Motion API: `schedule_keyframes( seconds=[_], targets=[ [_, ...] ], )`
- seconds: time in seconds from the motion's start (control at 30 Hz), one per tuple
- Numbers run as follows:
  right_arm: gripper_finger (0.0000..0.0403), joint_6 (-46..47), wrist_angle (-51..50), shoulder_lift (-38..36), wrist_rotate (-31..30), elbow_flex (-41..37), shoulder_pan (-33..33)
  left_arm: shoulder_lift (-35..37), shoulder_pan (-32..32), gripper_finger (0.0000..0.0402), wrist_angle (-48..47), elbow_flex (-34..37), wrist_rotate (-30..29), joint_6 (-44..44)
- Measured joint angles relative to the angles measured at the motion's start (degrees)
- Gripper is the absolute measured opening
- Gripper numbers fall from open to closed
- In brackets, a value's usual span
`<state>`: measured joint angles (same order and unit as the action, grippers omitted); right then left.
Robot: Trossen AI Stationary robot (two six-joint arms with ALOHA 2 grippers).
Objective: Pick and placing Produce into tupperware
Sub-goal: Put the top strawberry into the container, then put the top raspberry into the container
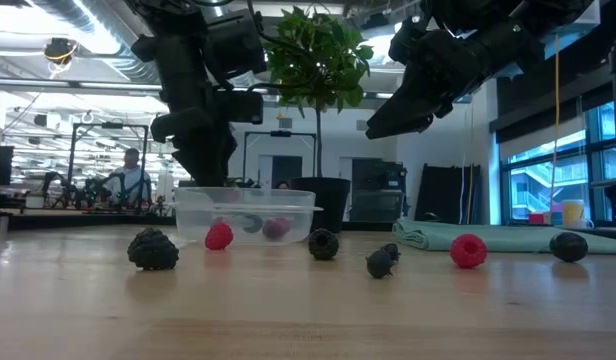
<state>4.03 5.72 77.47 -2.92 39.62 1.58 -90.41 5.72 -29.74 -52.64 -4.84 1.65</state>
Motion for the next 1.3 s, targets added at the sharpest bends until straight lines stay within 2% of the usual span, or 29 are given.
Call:
schedule_keyframes(
  seconds=[0.2,0.53,0.7,0.87,1.1,1.3],
  targets=[
    [0.0209,-0.02,0.0,0.0,0.0,0.0,0.0,0.0,0.0,0.014,-0.07,0.0,-0.04,-0.06],
    [0.0209,0.0,0.02,0.0,0.0,0.0,0.0,0.02,0.0,0.0205,-0.04,0.0,-0.78,-1.08],
    [0.0209,0.0,0.01,0.0,0.0,0.0,0.0,1.09,0.0,0.0211,-0.47,0.03,-3.25,-0.98],
    [0.0209,0.17,-0.52,0.0,0.0,0.02,0.0,5.55,-0.17,0.0209,-1.9,0.09,-3.61,-0.9],
    [0.0209,0.17,-0.9,0.0,0.0,0.02,0.0,17.26,-3.09,0.0209,-2.63,0.07,-3.57,0.0],
    [0.0209,0.26,-0.62,0.0,0.0,0.02,0.0,22.36,-8.47,0.021,-2.6,0.07,1.63,-2.05]
  ],
)
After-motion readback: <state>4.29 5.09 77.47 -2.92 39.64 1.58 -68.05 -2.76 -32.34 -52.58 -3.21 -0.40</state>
